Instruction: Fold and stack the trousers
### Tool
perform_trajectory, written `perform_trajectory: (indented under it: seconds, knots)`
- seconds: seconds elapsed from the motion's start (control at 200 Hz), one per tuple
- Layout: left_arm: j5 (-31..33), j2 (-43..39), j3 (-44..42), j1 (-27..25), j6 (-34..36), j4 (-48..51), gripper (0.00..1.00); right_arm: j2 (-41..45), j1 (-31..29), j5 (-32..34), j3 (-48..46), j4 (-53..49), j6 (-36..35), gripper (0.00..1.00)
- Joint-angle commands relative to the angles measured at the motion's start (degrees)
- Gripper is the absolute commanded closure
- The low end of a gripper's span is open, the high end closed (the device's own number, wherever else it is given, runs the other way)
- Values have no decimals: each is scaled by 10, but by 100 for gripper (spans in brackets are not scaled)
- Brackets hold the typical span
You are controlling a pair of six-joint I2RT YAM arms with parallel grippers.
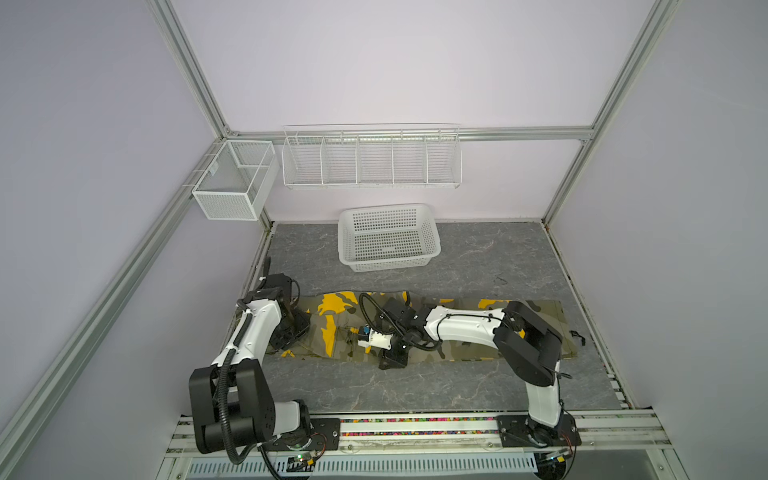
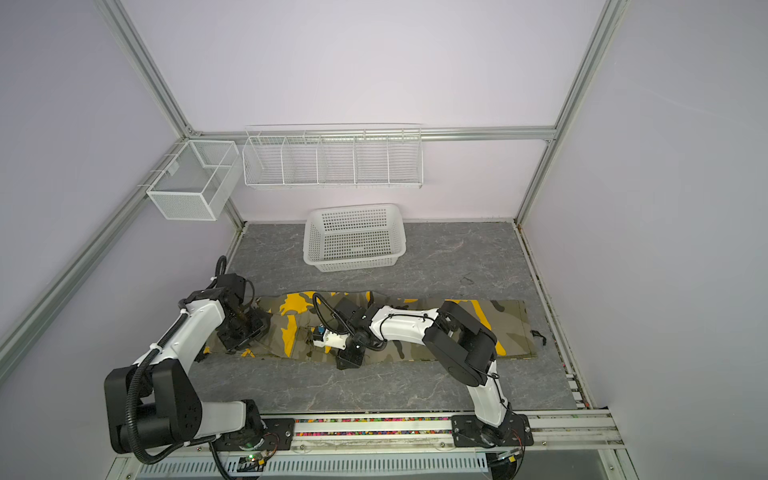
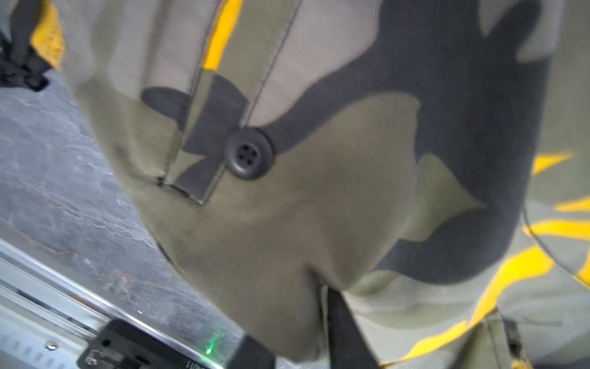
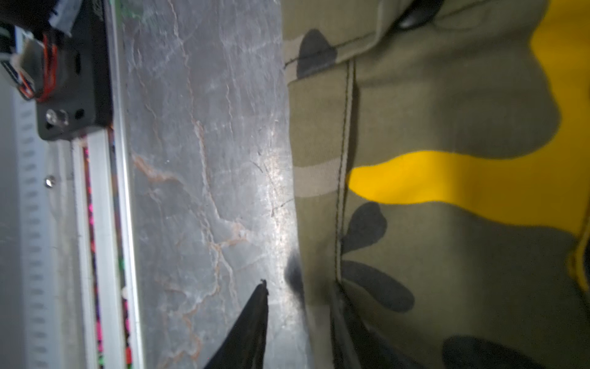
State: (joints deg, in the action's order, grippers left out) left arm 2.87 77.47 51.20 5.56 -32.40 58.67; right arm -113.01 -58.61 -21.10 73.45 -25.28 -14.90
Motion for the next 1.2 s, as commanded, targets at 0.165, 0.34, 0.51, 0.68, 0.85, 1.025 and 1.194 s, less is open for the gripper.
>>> perform_trajectory:
  seconds: [0.165, 0.34, 0.51, 0.68, 0.85, 1.025, 1.194]
  knots:
    - [61, -13, 57, 5, 23, 46, 42, 65, 78, -30, -12, 31, 95, 52]
    - [53, -12, 84, 40, 46, 49, 29, 25, 111, 80, -9, -5, 101, 50]
    - [29, -9, 83, 83, 59, 24, 26, 6, 131, 182, -16, -40, 65, 49]
    - [2, 1, 93, 107, 58, 10, 24, -7, 152, 246, -21, -75, 47, 49]
    - [-3, 16, 107, 115, 61, 8, 23, -10, 176, 288, -9, -117, 65, 50]
    - [-12, 18, 98, 148, 53, -5, 22, 13, 215, 293, -54, -125, 90, 50]
    - [-23, 19, 71, 185, 43, -18, 22, 50, 231, 271, -72, -110, 97, 49]
